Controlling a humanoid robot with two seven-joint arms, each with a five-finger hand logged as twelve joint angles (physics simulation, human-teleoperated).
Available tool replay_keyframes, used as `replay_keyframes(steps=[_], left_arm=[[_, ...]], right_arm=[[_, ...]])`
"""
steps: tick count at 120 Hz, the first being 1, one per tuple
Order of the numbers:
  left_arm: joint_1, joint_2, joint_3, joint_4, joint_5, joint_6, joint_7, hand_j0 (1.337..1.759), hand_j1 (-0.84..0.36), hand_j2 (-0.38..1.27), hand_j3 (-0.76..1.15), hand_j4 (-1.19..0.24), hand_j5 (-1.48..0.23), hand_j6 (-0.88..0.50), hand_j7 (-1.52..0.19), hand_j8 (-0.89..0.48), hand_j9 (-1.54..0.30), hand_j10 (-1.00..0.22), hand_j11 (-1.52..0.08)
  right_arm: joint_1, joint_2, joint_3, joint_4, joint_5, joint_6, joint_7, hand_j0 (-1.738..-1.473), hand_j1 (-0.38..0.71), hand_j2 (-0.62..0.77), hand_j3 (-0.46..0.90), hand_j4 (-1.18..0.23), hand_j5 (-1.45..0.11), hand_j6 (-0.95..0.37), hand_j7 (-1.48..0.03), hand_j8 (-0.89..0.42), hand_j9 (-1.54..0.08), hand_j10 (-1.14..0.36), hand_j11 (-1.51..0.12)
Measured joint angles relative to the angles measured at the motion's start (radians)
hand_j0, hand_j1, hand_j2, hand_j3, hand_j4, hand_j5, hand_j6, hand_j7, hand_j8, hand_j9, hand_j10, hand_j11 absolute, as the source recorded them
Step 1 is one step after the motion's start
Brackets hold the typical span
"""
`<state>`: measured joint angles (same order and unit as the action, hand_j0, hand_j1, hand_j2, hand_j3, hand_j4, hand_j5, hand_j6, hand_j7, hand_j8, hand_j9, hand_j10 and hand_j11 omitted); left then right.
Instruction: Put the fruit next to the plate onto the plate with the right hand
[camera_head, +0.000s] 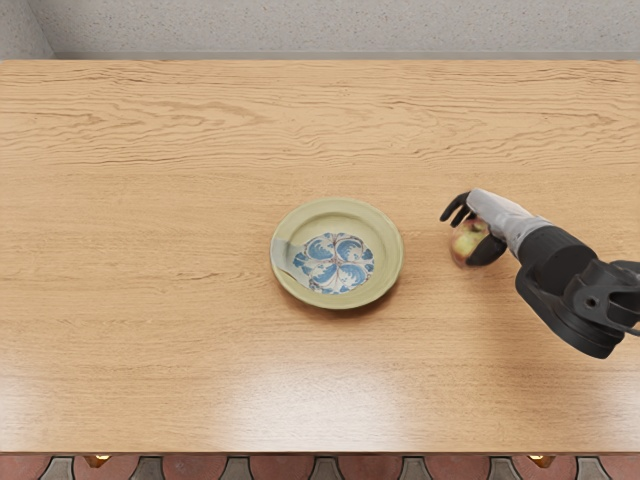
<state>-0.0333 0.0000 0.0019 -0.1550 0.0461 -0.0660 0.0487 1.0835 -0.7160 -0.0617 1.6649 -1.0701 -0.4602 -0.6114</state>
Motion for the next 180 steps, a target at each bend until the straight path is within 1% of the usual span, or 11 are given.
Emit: replay_keyframes(steps=[20,34,46,63,82,95,106,124,136,158,180], left_arm=[[0.000,0.000,0.000,0.000,0.000,0.000,0.000,1.658,0.34,0.00,0.00,-0.01,-0.01,-0.01,-0.01,-0.01,-0.01,-0.01,-0.01],[0.000,0.000,0.000,0.000,0.000,0.000,0.000,1.658,0.34,0.00,0.00,-0.01,-0.01,-0.01,-0.01,-0.01,-0.01,-0.01,-0.01],[0.000,0.000,0.000,0.000,0.000,0.000,0.000,1.658,0.34,0.00,0.00,-0.01,-0.01,-0.01,-0.01,-0.01,-0.01,-0.01,-0.01],[0.000,0.000,0.000,0.000,0.000,0.000,0.000,1.658,0.34,0.00,0.00,-0.01,-0.01,-0.01,-0.01,-0.01,-0.01,-0.01,-0.01],[0.000,0.000,0.000,0.000,0.000,0.000,0.000,1.658,0.34,0.00,0.00,-0.01,-0.01,-0.01,-0.01,-0.01,-0.01,-0.01,-0.01],[0.000,0.000,0.000,0.000,0.000,0.000,0.000,1.658,0.34,0.00,0.00,-0.01,-0.01,-0.01,-0.01,-0.01,-0.01,-0.01,-0.01],[0.000,0.000,0.001,0.000,0.000,0.000,0.000,1.658,0.34,0.00,0.00,-0.01,-0.01,-0.01,-0.01,-0.01,-0.01,-0.01,-0.01],[0.000,0.000,0.001,0.000,0.000,0.000,0.000,1.658,0.34,0.00,0.00,-0.01,-0.01,-0.01,-0.01,-0.01,-0.01,-0.01,-0.01],[0.000,0.000,0.001,0.000,0.000,0.000,0.000,1.658,0.34,0.00,0.00,-0.01,-0.01,-0.01,-0.01,-0.01,-0.01,-0.01,-0.01],[0.000,0.000,0.001,0.000,0.000,0.000,0.000,1.658,0.34,0.00,0.00,-0.01,-0.01,-0.01,-0.01,-0.01,-0.01,-0.01,-0.01],[0.000,0.000,0.001,0.000,0.000,0.000,0.000,1.658,0.34,0.00,0.00,-0.01,-0.01,-0.01,-0.01,-0.01,-0.01,-0.01,-0.01]], right_arm=[[-0.002,0.002,0.000,-0.007,-0.001,0.001,0.001,-1.658,0.31,0.25,0.00,-0.57,-0.65,-0.53,-0.69,-0.31,-0.67,-0.27,-0.71],[-0.012,0.004,0.002,-0.019,-0.012,0.001,0.002,-1.653,0.28,0.39,0.00,-0.62,-0.66,-0.57,-0.73,-0.32,-0.70,-0.31,-0.75],[-0.019,0.005,0.002,-0.026,-0.017,0.000,0.000,-1.650,0.20,0.24,0.00,-0.65,-0.65,-0.59,-0.74,-0.34,-0.70,-0.32,-0.76],[-0.025,0.008,0.001,-0.035,-0.015,-0.004,-0.001,-1.650,0.14,0.26,0.00,-0.69,-0.62,-0.63,-0.76,-0.43,-0.69,-0.38,-0.76],[-0.023,0.012,0.002,-0.039,-0.007,0.000,-0.003,-1.652,0.13,0.30,0.00,-0.72,-0.66,-0.66,-0.80,-0.45,-0.71,-0.41,-0.79],[-0.018,0.012,0.011,-0.042,0.008,0.005,-0.001,-1.654,0.17,0.40,0.00,-0.70,-0.76,-0.66,-0.83,-0.42,-0.78,-0.40,-0.83],[-0.012,0.013,0.028,-0.044,0.015,0.007,0.000,-1.655,0.19,0.41,0.00,-0.69,-0.83,-0.65,-0.86,-0.36,-0.84,-0.36,-0.87],[0.027,0.019,0.045,-0.046,0.034,0.009,0.000,-1.655,0.19,0.46,0.00,-0.69,-0.92,-0.68,-0.91,-0.36,-0.90,-0.37,-0.91],[0.064,0.057,0.054,-0.046,0.045,0.010,0.000,-1.655,0.19,0.47,0.00,-0.70,-0.97,-0.71,-0.94,-0.35,-0.94,-0.35,-0.94],[0.165,0.146,0.062,-0.046,0.106,0.015,0.000,-1.656,0.25,0.56,0.00,-0.71,-1.03,-0.71,-0.97,-0.31,-0.98,-0.32,-0.97],[0.248,0.307,0.063,-0.072,0.168,0.018,0.001,-1.656,0.26,0.58,0.00,-0.73,-1.07,-0.70,-1.00,-0.29,-1.03,-0.30,-1.00]])
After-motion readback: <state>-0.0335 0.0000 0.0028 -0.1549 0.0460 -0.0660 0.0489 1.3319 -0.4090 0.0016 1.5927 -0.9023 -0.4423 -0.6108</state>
